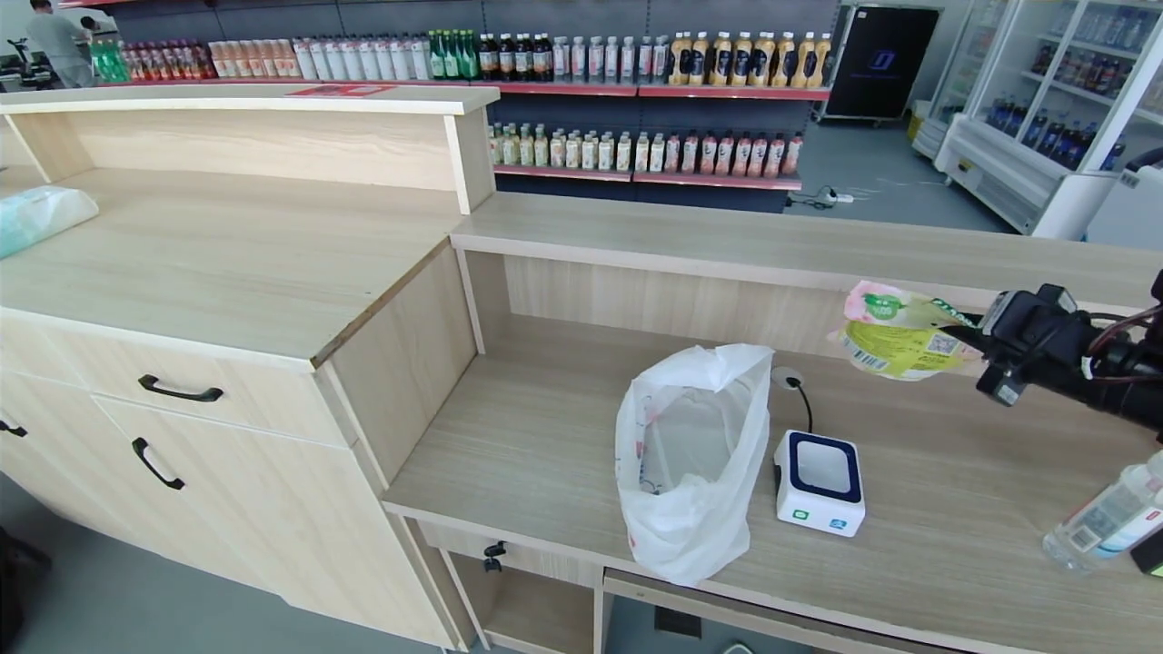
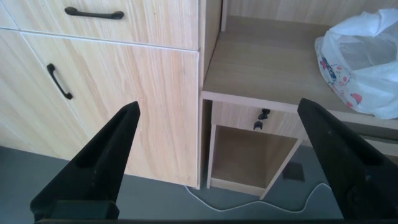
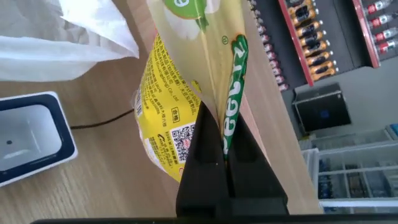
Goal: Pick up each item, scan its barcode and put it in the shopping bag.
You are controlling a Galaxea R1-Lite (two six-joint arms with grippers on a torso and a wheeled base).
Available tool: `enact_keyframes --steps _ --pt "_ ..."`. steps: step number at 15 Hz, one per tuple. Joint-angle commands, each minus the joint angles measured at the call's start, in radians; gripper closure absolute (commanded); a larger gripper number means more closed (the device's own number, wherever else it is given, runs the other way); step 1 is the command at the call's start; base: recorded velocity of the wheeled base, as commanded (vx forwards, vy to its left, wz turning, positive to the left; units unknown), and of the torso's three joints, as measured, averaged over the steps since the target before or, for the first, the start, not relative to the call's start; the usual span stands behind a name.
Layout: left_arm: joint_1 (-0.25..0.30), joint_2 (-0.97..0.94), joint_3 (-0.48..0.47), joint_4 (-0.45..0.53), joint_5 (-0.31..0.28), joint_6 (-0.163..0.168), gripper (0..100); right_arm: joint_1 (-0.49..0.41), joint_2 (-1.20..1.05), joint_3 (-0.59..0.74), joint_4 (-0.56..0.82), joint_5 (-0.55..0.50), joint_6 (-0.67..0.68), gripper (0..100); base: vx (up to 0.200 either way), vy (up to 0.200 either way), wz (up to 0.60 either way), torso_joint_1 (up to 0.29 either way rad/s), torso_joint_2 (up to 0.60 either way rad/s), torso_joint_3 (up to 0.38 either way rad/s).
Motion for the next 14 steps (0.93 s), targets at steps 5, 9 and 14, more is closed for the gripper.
enact_keyframes --steps 5,9,14 --pt "0.000 0.001 0.000 0.000 0.000 0.000 0 0.016 0.059 0.018 -0.004 0.111 -0.176 100 0.000 0.000 0.00 0.000 0.00 0.000" --pt "0.000 0.001 0.000 0.000 0.000 0.000 0 0.003 0.082 0.032 -0.007 0.135 -0.273 100 0.000 0.000 0.00 0.000 0.00 0.000" --pt "0.000 0.001 0.000 0.000 0.000 0.000 0 0.003 0.120 0.030 -0.061 0.183 -0.311 100 0.000 0.000 0.00 0.000 0.00 0.000"
